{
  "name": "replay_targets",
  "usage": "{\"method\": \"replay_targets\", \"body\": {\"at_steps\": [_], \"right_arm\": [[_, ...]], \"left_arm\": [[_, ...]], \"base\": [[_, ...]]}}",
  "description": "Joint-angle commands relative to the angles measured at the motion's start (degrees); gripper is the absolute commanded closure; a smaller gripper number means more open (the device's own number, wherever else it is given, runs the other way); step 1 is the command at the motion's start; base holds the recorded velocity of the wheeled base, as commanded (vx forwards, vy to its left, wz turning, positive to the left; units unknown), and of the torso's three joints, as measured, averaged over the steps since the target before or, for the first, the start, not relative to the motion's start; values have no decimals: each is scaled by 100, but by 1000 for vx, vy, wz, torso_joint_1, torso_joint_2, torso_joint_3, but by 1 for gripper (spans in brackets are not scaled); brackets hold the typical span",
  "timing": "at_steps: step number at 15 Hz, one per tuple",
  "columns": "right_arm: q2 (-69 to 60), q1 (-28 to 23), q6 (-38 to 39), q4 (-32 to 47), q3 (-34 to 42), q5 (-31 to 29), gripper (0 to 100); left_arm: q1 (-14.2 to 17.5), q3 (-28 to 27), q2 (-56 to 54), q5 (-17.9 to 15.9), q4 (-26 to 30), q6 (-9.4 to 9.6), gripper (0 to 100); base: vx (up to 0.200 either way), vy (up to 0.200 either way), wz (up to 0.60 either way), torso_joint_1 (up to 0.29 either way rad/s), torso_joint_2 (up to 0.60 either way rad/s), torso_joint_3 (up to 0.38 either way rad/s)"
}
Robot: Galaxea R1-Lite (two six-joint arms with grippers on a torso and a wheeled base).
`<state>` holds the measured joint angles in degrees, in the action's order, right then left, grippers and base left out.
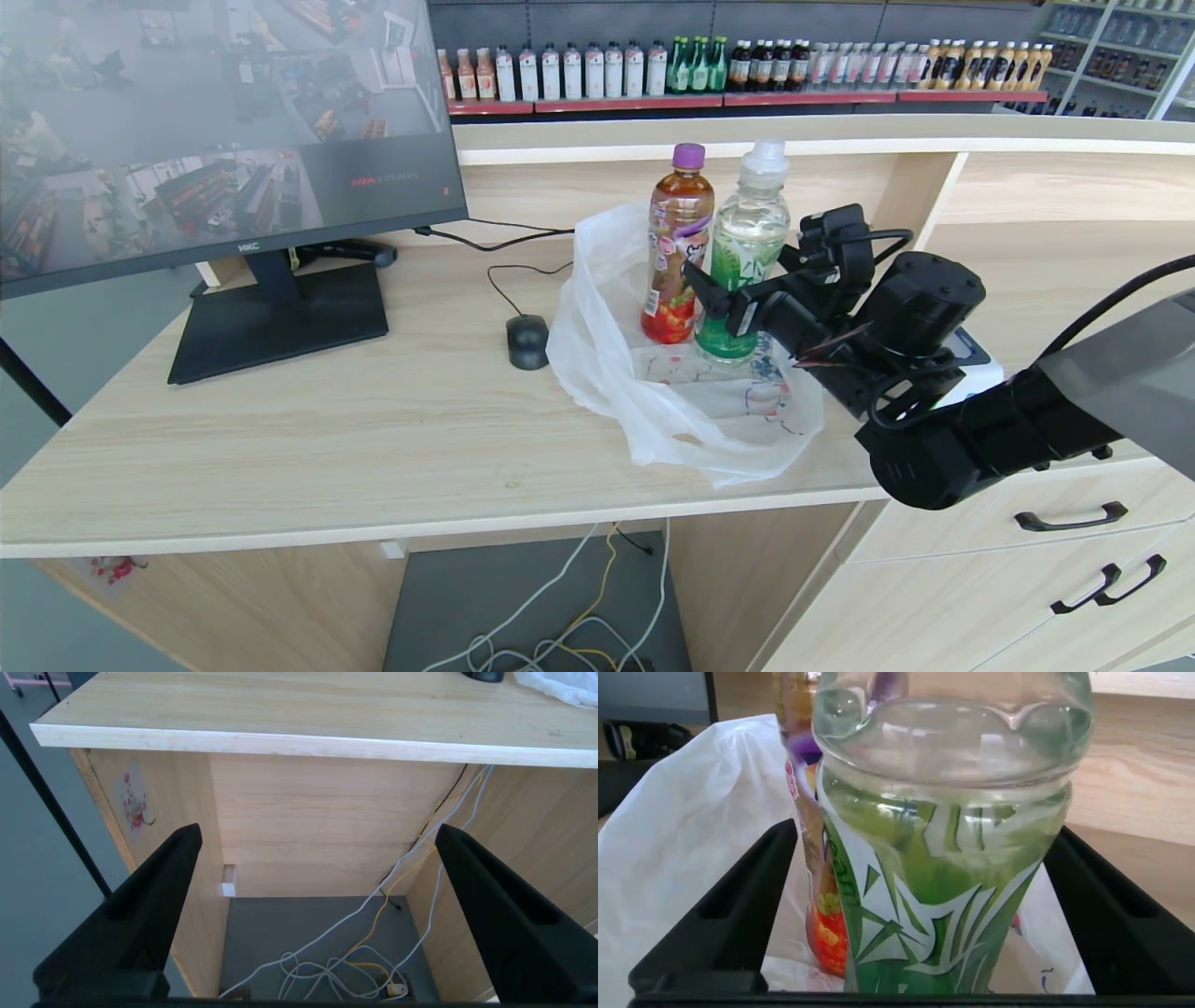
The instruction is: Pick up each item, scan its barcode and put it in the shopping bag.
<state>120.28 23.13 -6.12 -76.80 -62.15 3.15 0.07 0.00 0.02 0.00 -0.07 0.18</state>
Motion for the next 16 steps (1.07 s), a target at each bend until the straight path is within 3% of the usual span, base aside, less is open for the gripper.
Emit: {"method": "replay_targets", "body": {"at_steps": [1,5,10,16], "right_arm": [[-172,17,-3,-2,62,2,0],[-708,25,-30,-160,722,-24,0],[-1833,52,-153,-1320,3226,-77,0],[-3362,34,-65,-1320,5028,-139,0]], "left_arm": [[1,0,-2,9,-1,-1,0],[1,0,-2,9,-1,-1,0],[1,0,-2,9,-1,-1,0],[1,0,-2,0,-1,-1,0]], "base": [[0,0,0,0,0,0],[0,0,0,0,0,0],[0,0,0,0,0,0],[0,0,0,0,0,0]]}}
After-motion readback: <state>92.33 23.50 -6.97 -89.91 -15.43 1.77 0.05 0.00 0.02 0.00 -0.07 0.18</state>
